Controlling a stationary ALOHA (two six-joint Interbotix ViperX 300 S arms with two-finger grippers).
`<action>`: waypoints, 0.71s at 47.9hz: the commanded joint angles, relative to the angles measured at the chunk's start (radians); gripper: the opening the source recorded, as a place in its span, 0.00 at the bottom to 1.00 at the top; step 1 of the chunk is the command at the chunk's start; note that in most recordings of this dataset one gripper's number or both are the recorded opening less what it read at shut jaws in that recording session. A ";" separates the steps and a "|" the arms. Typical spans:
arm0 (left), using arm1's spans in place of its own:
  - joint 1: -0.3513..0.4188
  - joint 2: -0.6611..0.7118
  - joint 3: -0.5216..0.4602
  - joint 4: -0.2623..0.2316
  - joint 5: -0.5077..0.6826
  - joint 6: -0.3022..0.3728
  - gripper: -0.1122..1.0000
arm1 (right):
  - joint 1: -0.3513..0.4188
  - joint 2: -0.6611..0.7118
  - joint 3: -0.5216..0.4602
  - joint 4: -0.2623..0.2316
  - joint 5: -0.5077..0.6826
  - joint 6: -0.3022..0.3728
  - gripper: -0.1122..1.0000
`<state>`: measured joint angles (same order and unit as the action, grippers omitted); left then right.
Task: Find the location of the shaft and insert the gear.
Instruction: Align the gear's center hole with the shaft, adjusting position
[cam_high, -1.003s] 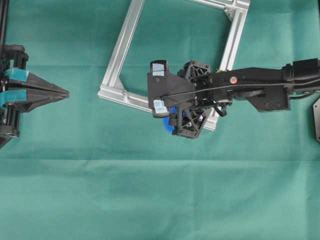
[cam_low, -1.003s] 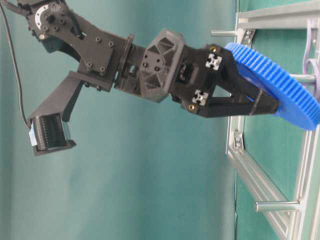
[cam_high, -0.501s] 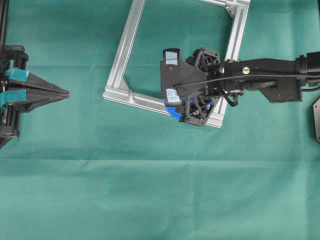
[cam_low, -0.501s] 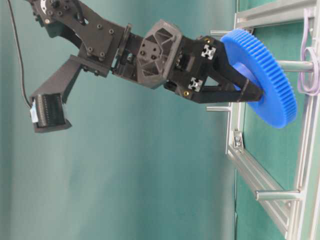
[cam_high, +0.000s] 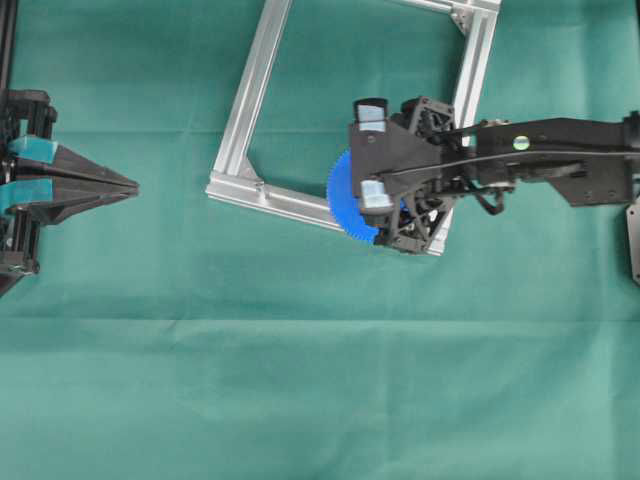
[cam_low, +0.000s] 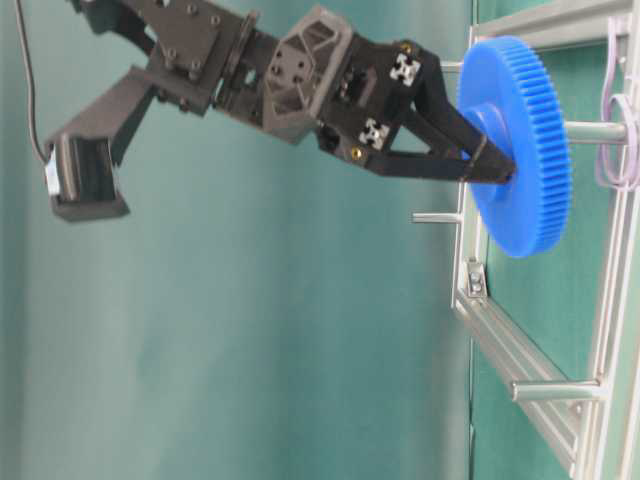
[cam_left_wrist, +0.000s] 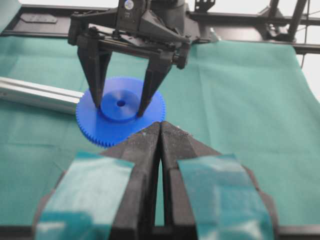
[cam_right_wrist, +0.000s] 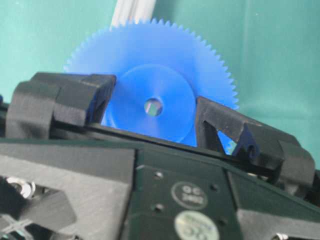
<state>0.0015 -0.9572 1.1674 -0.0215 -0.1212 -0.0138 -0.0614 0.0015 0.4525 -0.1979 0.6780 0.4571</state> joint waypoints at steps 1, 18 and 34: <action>0.002 0.006 -0.012 -0.002 -0.005 -0.002 0.10 | 0.000 -0.043 0.017 -0.003 -0.011 0.014 0.72; 0.002 0.006 -0.012 -0.002 -0.005 -0.002 0.10 | 0.048 -0.075 0.072 -0.002 -0.086 0.043 0.72; 0.002 0.006 -0.012 -0.002 -0.005 -0.002 0.10 | 0.075 -0.040 0.066 0.002 -0.130 0.044 0.72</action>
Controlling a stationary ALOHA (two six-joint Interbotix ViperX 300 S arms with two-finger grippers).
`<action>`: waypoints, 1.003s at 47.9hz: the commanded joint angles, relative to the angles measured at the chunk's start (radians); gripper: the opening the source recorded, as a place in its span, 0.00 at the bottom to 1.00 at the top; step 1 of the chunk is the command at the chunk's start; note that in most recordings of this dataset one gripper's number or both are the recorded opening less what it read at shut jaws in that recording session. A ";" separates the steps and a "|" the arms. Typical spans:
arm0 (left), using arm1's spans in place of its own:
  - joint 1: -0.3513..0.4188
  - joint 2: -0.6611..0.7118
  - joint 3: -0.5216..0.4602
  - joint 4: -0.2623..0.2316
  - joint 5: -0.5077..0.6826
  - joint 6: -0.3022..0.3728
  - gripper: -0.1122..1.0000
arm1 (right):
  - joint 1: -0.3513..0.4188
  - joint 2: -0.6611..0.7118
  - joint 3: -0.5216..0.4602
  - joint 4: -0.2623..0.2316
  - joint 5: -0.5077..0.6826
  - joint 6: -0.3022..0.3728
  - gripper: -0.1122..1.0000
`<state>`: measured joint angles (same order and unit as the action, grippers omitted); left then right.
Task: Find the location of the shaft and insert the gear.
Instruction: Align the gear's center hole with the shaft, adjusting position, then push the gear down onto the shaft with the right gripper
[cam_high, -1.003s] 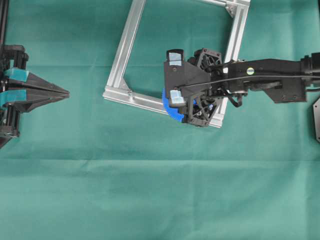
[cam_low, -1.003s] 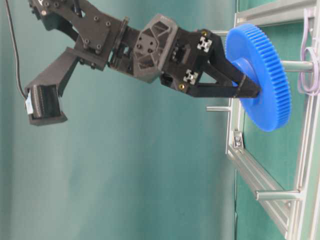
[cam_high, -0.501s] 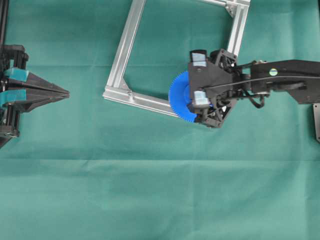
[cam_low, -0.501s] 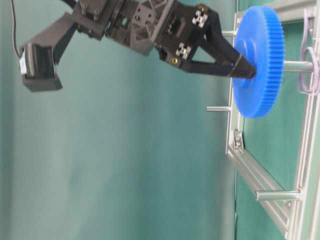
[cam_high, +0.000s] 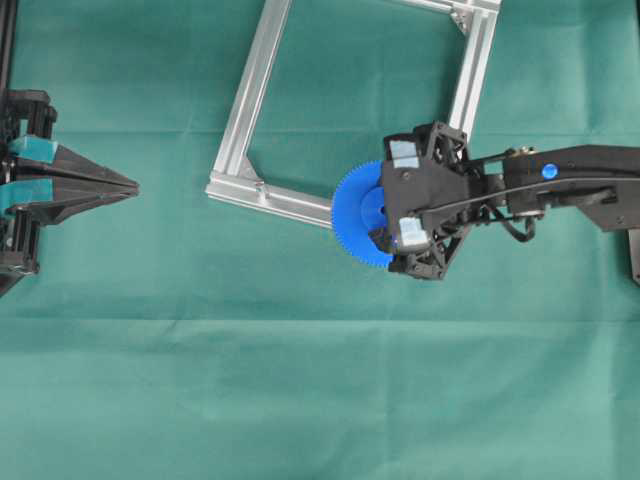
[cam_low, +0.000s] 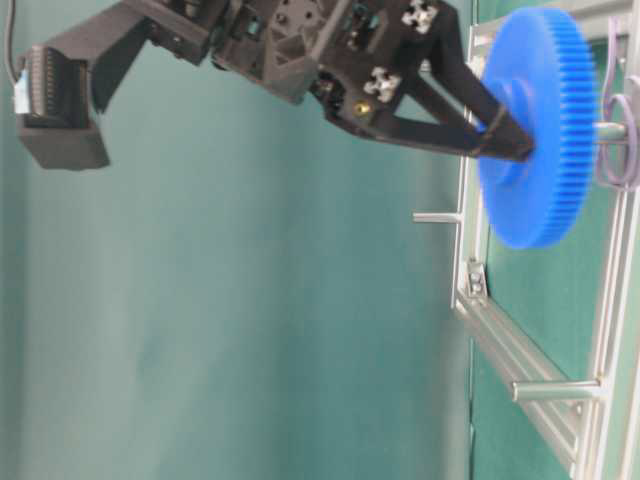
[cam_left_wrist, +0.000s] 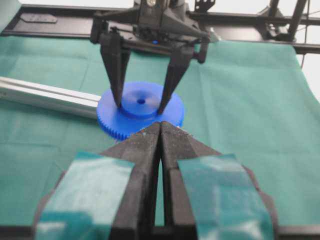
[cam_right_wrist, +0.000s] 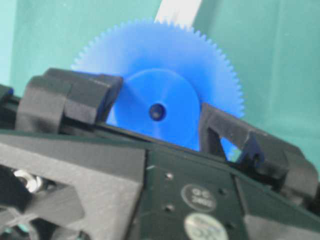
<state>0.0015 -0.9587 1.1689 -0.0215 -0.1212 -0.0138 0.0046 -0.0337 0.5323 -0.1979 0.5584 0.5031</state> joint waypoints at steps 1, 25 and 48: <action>0.002 0.006 -0.014 -0.002 -0.005 -0.002 0.10 | 0.009 -0.003 -0.014 0.002 -0.012 -0.002 0.72; 0.002 0.008 -0.014 -0.002 -0.005 -0.002 0.10 | 0.017 0.006 -0.021 0.000 -0.023 -0.003 0.72; 0.002 0.008 -0.014 -0.002 -0.005 -0.002 0.10 | 0.011 0.005 -0.023 0.000 -0.038 -0.002 0.72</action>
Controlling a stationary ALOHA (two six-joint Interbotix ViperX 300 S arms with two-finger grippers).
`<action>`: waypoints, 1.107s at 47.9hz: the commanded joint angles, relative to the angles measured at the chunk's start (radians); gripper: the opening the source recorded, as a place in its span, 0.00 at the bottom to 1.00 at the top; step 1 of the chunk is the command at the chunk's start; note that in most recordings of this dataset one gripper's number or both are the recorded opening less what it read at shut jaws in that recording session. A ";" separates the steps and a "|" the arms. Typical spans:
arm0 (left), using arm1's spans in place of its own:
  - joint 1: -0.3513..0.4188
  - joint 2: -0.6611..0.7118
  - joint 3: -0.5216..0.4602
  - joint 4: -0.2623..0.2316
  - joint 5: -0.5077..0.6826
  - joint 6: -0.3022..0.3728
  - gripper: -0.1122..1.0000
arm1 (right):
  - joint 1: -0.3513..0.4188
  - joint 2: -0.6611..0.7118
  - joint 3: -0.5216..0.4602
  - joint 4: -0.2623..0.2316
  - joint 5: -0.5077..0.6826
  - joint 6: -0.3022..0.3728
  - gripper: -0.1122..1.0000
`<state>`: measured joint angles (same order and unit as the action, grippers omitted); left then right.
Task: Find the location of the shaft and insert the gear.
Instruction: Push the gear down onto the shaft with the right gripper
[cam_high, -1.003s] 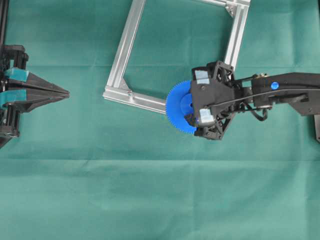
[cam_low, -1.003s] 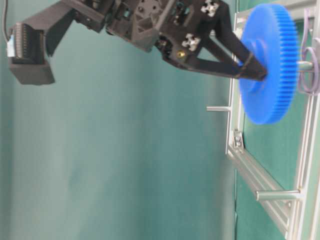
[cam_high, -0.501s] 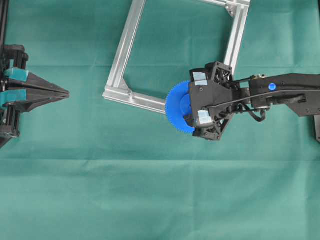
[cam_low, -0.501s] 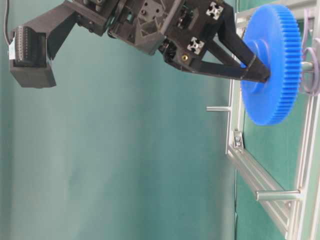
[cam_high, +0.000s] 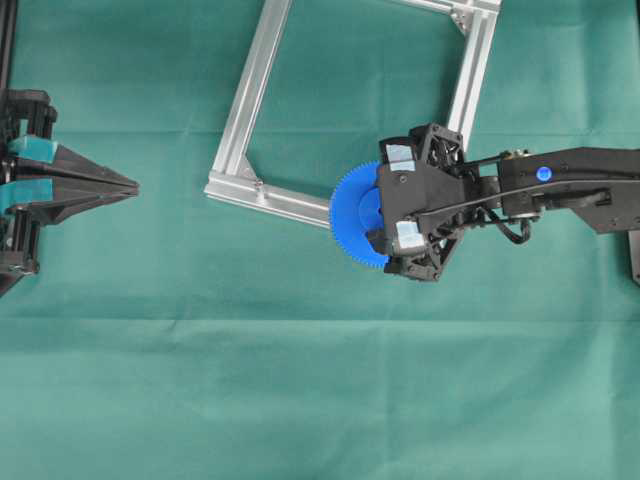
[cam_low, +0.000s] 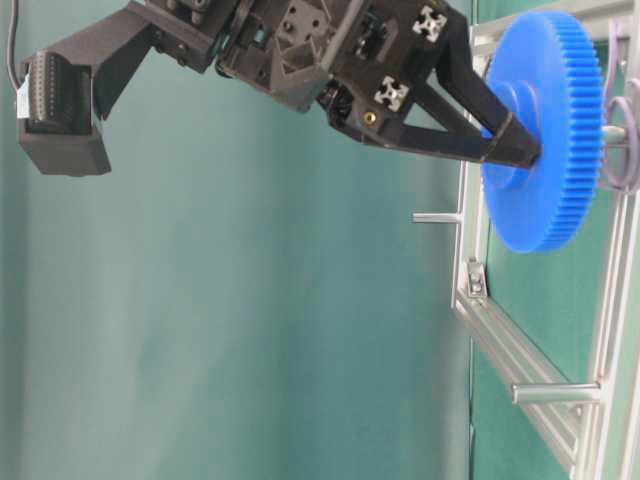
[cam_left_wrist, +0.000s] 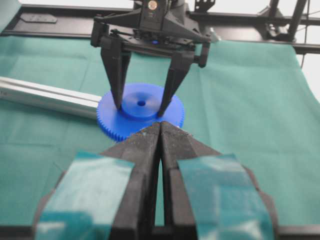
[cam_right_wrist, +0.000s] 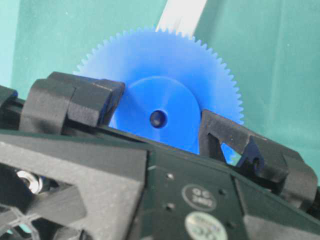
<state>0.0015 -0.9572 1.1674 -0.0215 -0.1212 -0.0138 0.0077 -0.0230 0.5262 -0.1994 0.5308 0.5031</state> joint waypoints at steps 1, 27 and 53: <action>0.002 0.006 -0.012 -0.002 -0.005 -0.002 0.10 | 0.006 -0.005 -0.017 0.002 -0.011 -0.003 0.72; 0.002 0.006 -0.012 -0.003 -0.005 -0.002 0.10 | 0.002 -0.005 -0.015 0.006 0.006 0.058 0.72; 0.002 0.006 -0.014 -0.003 -0.005 -0.003 0.10 | 0.002 -0.005 -0.015 0.008 0.025 0.158 0.72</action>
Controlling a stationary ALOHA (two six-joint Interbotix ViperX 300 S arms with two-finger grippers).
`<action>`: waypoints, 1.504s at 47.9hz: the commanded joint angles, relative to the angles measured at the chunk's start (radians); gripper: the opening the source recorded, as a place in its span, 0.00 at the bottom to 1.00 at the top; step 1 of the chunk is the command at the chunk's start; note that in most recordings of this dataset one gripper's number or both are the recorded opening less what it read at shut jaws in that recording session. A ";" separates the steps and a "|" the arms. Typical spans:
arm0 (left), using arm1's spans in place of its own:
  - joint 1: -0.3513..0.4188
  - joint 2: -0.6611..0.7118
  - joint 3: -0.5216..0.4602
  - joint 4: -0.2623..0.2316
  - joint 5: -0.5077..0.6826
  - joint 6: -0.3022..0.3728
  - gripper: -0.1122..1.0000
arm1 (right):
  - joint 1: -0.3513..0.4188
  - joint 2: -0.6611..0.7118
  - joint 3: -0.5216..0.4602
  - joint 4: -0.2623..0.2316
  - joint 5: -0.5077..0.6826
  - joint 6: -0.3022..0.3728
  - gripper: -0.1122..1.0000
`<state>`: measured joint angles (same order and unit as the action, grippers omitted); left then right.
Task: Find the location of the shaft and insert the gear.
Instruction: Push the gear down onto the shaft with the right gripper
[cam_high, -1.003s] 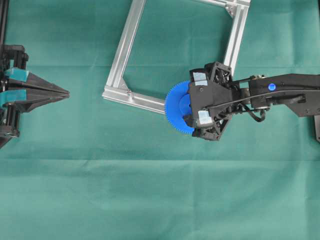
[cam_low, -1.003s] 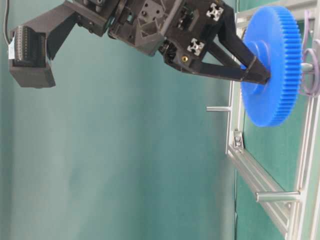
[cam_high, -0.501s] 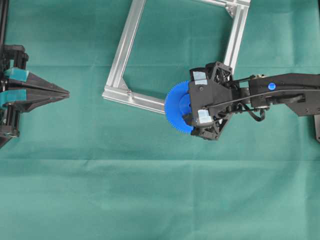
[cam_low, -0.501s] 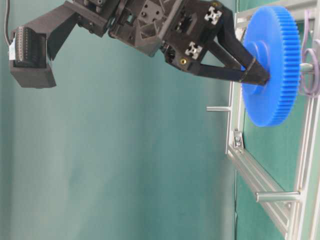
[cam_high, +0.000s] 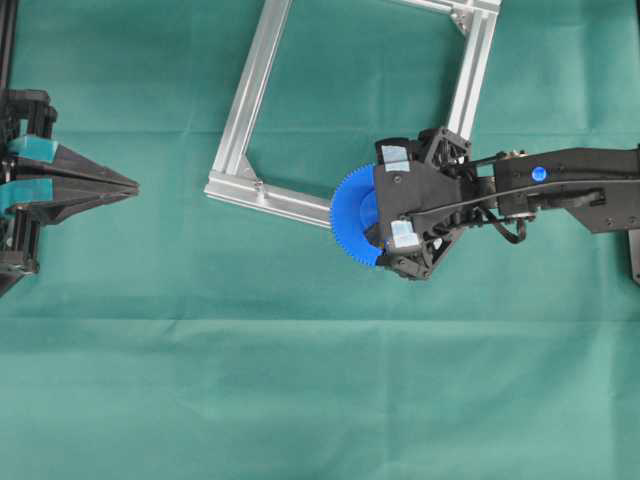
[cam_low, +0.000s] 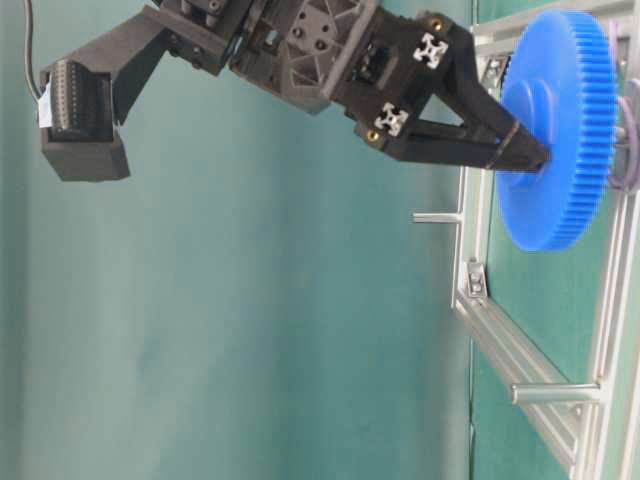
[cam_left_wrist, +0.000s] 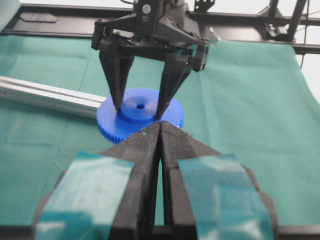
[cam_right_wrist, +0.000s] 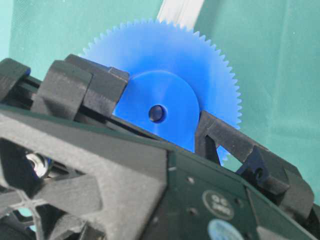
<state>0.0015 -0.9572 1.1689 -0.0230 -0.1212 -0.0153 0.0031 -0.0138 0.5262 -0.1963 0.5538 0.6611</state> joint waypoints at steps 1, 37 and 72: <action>0.002 0.006 -0.015 -0.002 -0.005 -0.002 0.10 | 0.005 -0.014 -0.015 0.003 0.000 0.000 0.72; 0.002 0.006 -0.014 -0.003 -0.005 0.000 0.10 | 0.005 0.040 -0.009 0.005 -0.005 0.009 0.72; 0.002 0.006 -0.014 -0.002 -0.002 0.000 0.10 | 0.005 0.083 -0.006 0.005 -0.028 0.011 0.72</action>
<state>0.0015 -0.9572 1.1674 -0.0230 -0.1197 -0.0153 0.0031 0.0782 0.5262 -0.1948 0.5292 0.6719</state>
